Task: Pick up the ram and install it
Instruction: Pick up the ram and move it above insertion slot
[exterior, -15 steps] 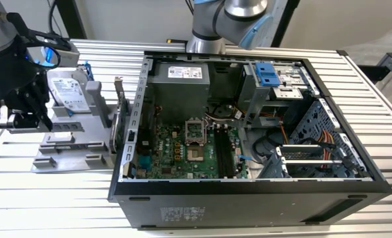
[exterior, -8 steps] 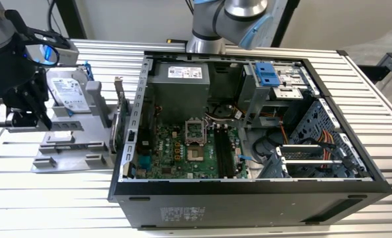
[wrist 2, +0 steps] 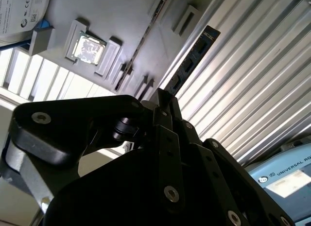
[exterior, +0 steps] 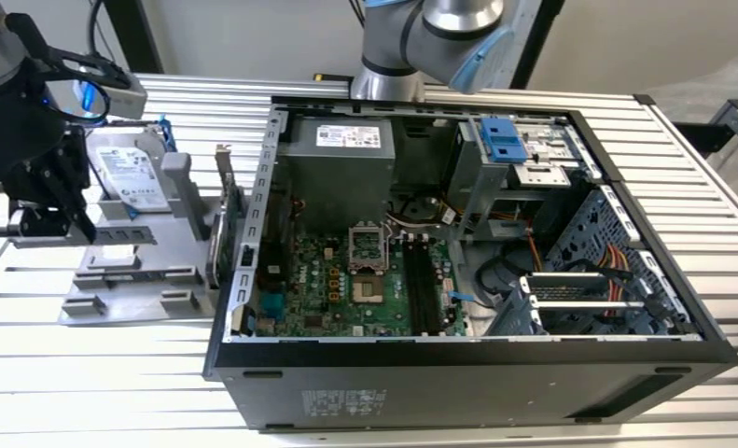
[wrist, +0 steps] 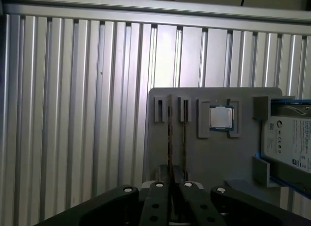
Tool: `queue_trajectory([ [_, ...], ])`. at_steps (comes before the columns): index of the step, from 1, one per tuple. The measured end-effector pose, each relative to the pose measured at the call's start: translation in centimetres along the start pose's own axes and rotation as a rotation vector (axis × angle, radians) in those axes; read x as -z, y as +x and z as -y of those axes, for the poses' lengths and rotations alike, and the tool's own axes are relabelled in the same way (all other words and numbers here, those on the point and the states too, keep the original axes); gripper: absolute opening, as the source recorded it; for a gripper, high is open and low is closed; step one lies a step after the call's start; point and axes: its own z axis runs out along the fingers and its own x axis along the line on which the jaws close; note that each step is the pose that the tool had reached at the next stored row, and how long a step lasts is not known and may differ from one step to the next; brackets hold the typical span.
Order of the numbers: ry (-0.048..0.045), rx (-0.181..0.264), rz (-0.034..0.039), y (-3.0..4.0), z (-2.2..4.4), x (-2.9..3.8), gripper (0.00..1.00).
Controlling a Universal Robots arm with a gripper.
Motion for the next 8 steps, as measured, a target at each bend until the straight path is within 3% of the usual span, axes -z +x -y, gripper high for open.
queue_trajectory([
  [8,0.0,0.0,0.0,-0.01,-0.02,0.46,0.0],
])
